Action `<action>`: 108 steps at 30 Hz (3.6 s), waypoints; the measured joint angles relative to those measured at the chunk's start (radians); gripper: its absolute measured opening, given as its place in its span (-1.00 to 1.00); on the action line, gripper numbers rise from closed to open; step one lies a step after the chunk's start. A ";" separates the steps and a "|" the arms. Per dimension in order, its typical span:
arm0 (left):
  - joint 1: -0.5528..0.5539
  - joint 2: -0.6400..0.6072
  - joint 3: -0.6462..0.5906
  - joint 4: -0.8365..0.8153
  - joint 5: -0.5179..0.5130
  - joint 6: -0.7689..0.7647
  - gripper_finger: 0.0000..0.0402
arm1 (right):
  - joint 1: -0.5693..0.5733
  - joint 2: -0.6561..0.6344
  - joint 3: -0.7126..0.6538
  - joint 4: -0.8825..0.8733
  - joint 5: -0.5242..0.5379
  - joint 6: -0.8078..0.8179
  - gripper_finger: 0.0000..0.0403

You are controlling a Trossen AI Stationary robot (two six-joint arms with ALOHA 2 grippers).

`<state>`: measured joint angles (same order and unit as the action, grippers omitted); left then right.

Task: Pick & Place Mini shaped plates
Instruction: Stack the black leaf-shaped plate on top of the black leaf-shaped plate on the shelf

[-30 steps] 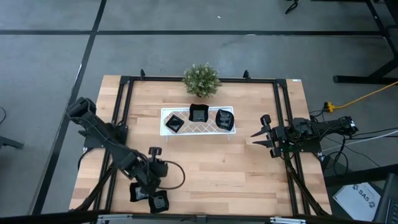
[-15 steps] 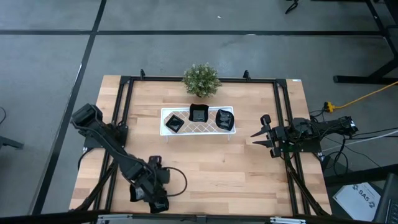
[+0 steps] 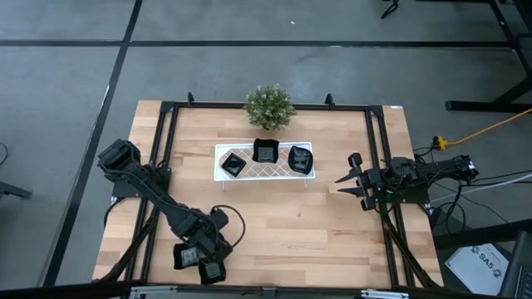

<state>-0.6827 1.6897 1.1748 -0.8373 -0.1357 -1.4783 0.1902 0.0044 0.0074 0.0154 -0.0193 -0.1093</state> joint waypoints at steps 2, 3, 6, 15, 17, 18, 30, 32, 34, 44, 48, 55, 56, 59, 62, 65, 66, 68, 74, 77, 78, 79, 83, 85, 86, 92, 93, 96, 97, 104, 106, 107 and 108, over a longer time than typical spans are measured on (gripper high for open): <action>0.000 0.000 0.000 -0.007 -0.002 -0.056 -0.46 | 0.000 0.000 0.000 0.000 0.000 0.000 -0.38; 0.000 0.000 0.000 -0.015 -0.002 -0.085 -0.46 | 0.000 0.000 0.000 0.000 0.000 0.000 -0.38; 0.000 0.003 0.000 -0.047 -0.002 -0.184 -0.46 | 0.000 0.000 0.000 0.000 0.000 0.000 -0.38; 0.017 0.093 0.000 -0.088 0.039 -0.266 -0.46 | 0.000 0.000 0.000 0.000 0.000 0.000 -0.38; 0.021 0.118 0.000 -0.088 0.055 -0.265 -0.46 | 0.000 0.000 0.000 0.000 0.000 0.000 -0.38; 0.025 0.129 0.000 -0.085 0.060 -0.265 -0.46 | 0.000 0.000 0.000 0.000 0.000 0.000 -0.38; 0.026 0.143 0.000 -0.083 0.063 -0.209 -0.46 | 0.000 0.000 0.000 0.000 0.000 0.000 -0.38; 0.026 0.136 0.000 -0.082 0.054 -0.201 -0.46 | 0.000 0.000 0.000 0.000 0.000 0.000 -0.38; 0.026 0.134 0.000 -0.087 0.049 -0.200 -0.46 | 0.000 0.000 0.000 0.000 0.000 0.000 -0.38; 0.026 0.132 0.000 -0.099 0.049 -0.187 -0.46 | 0.000 0.000 0.000 0.000 0.000 0.000 -0.38; 0.030 0.127 0.000 -0.109 0.049 -0.186 -0.46 | 0.000 0.000 0.000 0.000 0.000 0.000 -0.38; 0.033 0.090 0.033 -0.109 -0.001 -0.172 -0.46 | 0.000 0.000 0.000 0.000 0.000 0.000 -0.38; 0.033 0.089 0.037 -0.107 0.000 -0.172 -0.46 | 0.000 0.000 0.000 0.000 0.000 0.000 -0.38; 0.032 0.089 0.037 -0.101 0.003 -0.180 -0.46 | 0.000 0.000 0.000 0.000 0.000 0.000 -0.38; 0.029 0.097 0.036 -0.062 0.003 -0.185 -0.46 | 0.000 0.000 0.000 0.000 0.000 0.000 -0.38; 0.029 0.097 0.036 -0.027 -0.003 -0.185 -0.46 | 0.000 0.000 0.000 0.000 0.000 0.000 -0.38; 0.029 0.097 0.036 -0.027 -0.003 -0.185 -0.46 | 0.000 0.000 0.000 0.000 0.000 0.000 -0.38; 0.029 0.097 0.036 -0.035 -0.003 -0.185 -0.46 | 0.000 0.000 0.000 0.000 0.000 0.000 -0.38; 0.029 0.097 0.022 -0.034 -0.001 -0.199 -0.46 | 0.000 0.000 0.000 0.000 0.000 0.000 -0.38; 0.029 0.097 0.018 -0.027 -0.001 -0.202 -0.46 | 0.000 0.000 0.000 0.000 0.000 0.000 -0.38; 0.029 0.097 0.018 -0.026 -0.001 -0.202 -0.46 | 0.000 0.000 0.000 0.000 0.000 0.000 -0.38; 0.029 0.097 0.018 -0.026 -0.001 -0.202 -0.46 | 0.000 0.000 0.000 0.000 0.000 0.000 -0.38; 0.029 0.119 0.018 -0.026 0.010 -0.201 -0.46 | 0.000 0.000 0.000 0.000 0.000 0.000 -0.38; 0.029 0.130 0.018 -0.020 0.024 -0.191 -0.46 | 0.000 0.000 0.000 0.000 0.000 0.000 -0.38; 0.029 0.135 0.018 -0.019 0.025 -0.187 -0.46 | 0.000 0.000 0.000 0.000 0.000 0.000 -0.38; 0.030 0.138 0.018 -0.043 0.026 -0.186 -0.46 | 0.000 0.000 0.000 0.000 0.000 0.000 -0.38; 0.030 0.138 0.018 -0.049 0.029 -0.187 -0.46 | 0.000 0.000 0.000 0.000 0.000 0.000 -0.38; 0.030 0.141 0.018 -0.068 0.033 -0.191 -0.47 | 0.000 0.000 0.000 0.000 0.000 0.000 -0.38; 0.030 0.144 0.018 -0.066 0.033 -0.192 -0.48 | 0.000 0.000 0.000 0.000 0.000 0.000 -0.38; 0.030 0.174 0.018 -0.056 0.068 -0.177 -0.51 | 0.000 0.000 0.000 0.000 0.000 0.000 -0.38; 0.030 0.177 0.018 -0.058 0.067 -0.175 -0.51 | 0.000 0.000 0.000 0.000 0.000 0.000 -0.38; 0.030 0.177 0.018 -0.058 0.063 -0.167 -0.51 | 0.000 0.000 0.000 0.000 0.000 0.000 -0.38; 0.030 0.177 0.018 -0.055 0.056 -0.159 -0.52 | 0.000 0.000 0.000 0.000 0.000 0.000 -0.38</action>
<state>-0.6525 1.8671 1.1927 -0.8925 -0.0798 -1.6373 0.1898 0.0043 0.0074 0.0154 -0.0193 -0.1093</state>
